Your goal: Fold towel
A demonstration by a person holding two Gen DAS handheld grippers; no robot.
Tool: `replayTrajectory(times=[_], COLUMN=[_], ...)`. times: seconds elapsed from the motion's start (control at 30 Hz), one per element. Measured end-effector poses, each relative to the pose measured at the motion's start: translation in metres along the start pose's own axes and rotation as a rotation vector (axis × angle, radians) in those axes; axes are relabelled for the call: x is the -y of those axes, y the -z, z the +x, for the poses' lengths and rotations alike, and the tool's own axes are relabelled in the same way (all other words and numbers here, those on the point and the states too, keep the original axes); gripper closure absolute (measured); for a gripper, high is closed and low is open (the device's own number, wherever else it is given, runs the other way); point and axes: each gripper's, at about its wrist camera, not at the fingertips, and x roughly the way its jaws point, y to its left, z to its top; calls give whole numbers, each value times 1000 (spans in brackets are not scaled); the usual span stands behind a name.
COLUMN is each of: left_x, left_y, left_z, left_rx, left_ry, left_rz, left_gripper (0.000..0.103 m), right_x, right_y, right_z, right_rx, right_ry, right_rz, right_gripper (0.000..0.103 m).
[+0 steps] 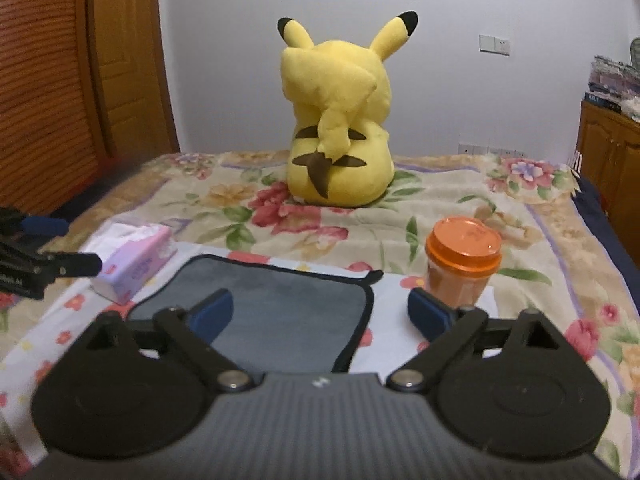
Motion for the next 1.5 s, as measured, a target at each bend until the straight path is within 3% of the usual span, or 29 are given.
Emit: replayTrajectory(times=[0.1, 0.47, 1.1, 1.5], left_x=[4, 18, 60, 82], left_y=[0, 6, 29, 65], left_z=[-17, -88, -173, -208], left_rx=[-23, 16, 38, 65], left_ry=[-3, -26, -24, -27], left_rz=[-4, 1, 6, 26], left_gripper=[3, 3, 3, 3], right_x=[-2, -8, -36, -62], right_y=[-3, -15, 11, 46], right_z=[-19, -84, -159, -182], right_rx=[12, 58, 104, 98], right_ry=[-15, 23, 22, -4], right_rz=[31, 52, -3, -16], right_gripper=[4, 0, 0, 0])
